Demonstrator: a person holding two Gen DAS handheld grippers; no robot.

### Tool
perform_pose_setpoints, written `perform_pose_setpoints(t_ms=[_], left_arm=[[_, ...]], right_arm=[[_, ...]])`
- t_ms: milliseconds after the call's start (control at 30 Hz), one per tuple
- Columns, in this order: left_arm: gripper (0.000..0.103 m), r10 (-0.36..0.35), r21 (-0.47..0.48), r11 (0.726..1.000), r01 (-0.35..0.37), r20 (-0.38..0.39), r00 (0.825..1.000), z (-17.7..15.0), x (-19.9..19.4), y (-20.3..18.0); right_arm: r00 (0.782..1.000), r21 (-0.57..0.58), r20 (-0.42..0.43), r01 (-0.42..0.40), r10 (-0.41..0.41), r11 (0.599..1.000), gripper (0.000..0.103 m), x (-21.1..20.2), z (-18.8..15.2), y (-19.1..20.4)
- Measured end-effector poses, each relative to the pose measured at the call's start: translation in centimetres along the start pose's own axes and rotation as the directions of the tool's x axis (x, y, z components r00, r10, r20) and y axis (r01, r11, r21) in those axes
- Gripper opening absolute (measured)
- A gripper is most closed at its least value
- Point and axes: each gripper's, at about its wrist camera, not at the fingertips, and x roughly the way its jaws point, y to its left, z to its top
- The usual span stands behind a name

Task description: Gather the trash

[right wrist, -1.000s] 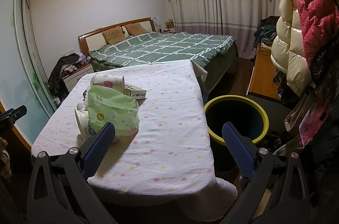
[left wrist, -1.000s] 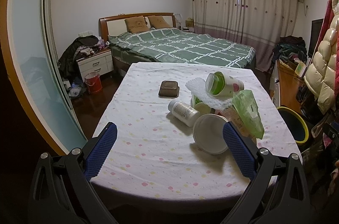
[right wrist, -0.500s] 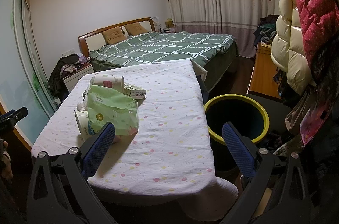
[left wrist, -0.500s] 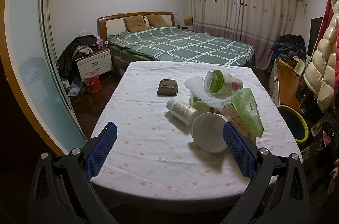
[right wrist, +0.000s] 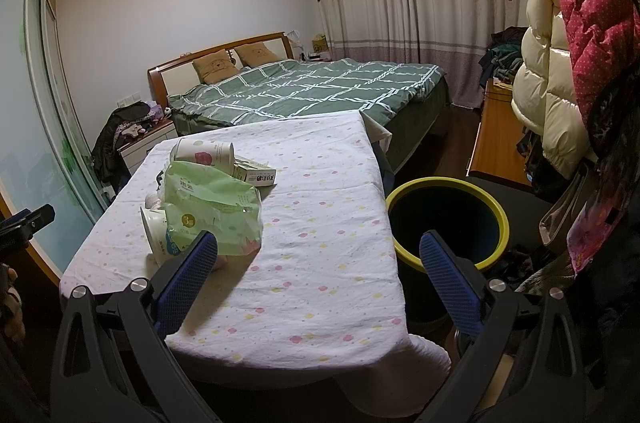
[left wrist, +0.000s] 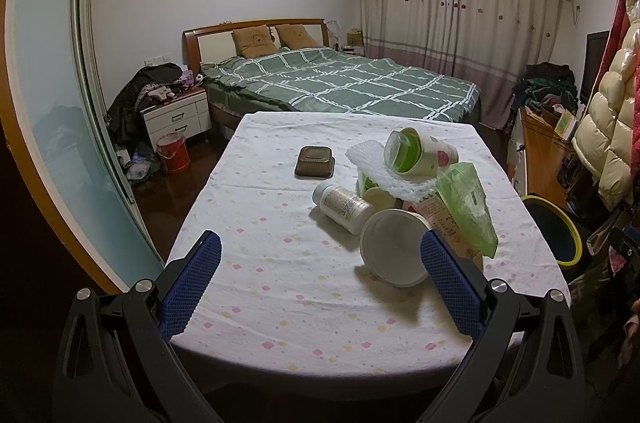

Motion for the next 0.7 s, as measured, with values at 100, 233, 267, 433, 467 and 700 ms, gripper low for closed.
perform_pose_setpoints(t_ms=[100, 233, 267, 433, 467, 700], left_arm=[[0.098, 0.000, 0.000, 1.000, 0.000, 0.000, 1.000, -0.01, 0.02, -0.03], [0.098, 0.000, 0.000, 1.000, 0.000, 0.000, 1.000, 0.00, 0.01, 0.01], [0.098, 0.001, 0.000, 1.000, -0.001, 0.000, 1.000, -0.01, 0.01, 0.01], [0.098, 0.001, -0.001, 1.000, -0.001, 0.000, 1.000, -0.01, 0.01, 0.01], [0.098, 0.001, 0.000, 1.000, -0.001, -0.001, 1.000, -0.02, 0.03, -0.02], [0.098, 0.001, -0.001, 1.000, -0.001, 0.000, 1.000, -0.01, 0.02, 0.02]], right_arm=[[1.000, 0.000, 0.000, 0.000, 0.000, 1.000, 0.097, 0.00, -0.01, 0.01], [1.000, 0.001, 0.000, 0.000, 0.000, 1.000, 0.097, 0.00, 0.01, -0.02], [1.000, 0.001, -0.001, 0.001, -0.001, 1.000, 0.097, 0.03, -0.01, 0.01], [1.000, 0.002, -0.001, 0.000, 0.000, 1.000, 0.097, 0.03, 0.00, -0.07], [1.000, 0.002, -0.001, 0.000, 0.000, 1.000, 0.097, 0.02, 0.03, -0.11], [1.000, 0.001, -0.006, 0.000, 0.000, 1.000, 0.097, 0.17, -0.08, -0.02]])
